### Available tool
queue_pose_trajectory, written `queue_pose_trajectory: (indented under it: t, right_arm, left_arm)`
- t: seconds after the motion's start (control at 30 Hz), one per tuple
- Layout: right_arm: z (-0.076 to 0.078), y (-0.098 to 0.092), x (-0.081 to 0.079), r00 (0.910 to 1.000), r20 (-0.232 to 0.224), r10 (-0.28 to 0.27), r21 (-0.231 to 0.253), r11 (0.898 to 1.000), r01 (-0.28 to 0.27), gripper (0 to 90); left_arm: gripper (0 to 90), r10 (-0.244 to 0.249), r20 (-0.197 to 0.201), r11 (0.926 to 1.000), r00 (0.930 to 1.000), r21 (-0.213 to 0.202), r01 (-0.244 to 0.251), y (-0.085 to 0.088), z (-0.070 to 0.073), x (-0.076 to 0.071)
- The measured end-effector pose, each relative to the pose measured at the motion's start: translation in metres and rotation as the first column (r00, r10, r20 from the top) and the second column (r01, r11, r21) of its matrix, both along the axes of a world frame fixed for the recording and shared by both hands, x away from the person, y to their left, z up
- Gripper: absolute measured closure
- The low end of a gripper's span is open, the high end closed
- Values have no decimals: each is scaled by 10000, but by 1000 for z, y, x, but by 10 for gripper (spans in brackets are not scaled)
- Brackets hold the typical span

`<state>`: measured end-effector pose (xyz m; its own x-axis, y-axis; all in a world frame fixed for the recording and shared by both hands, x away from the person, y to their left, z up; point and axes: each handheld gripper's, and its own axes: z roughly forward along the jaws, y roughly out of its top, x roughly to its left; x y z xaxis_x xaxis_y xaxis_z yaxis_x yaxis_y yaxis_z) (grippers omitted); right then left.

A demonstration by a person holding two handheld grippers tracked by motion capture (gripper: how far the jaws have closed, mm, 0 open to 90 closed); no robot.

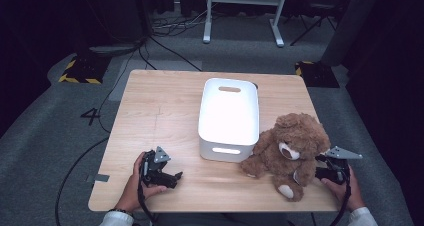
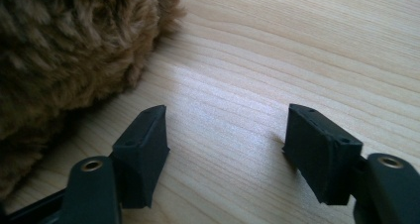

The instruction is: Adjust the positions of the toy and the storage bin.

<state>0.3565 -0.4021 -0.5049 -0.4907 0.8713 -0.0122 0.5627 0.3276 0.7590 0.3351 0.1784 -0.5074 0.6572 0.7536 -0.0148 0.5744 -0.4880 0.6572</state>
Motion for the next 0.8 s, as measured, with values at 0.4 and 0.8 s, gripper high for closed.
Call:
queue_pose_trajectory:
  t: [0.4,0.8]
  right_arm:
    - [1,-1,-1,10000,-5,-50,-190,9998,50,242]
    - [11,-18,-17,9993,259,284,65,9996,-286,241]
  left_arm:
    - [1,16,-16,10000,10000,-53,-16,0,0,-1]
    - [2,23,-34,10000,10000,-41,-23,1,0,-1]
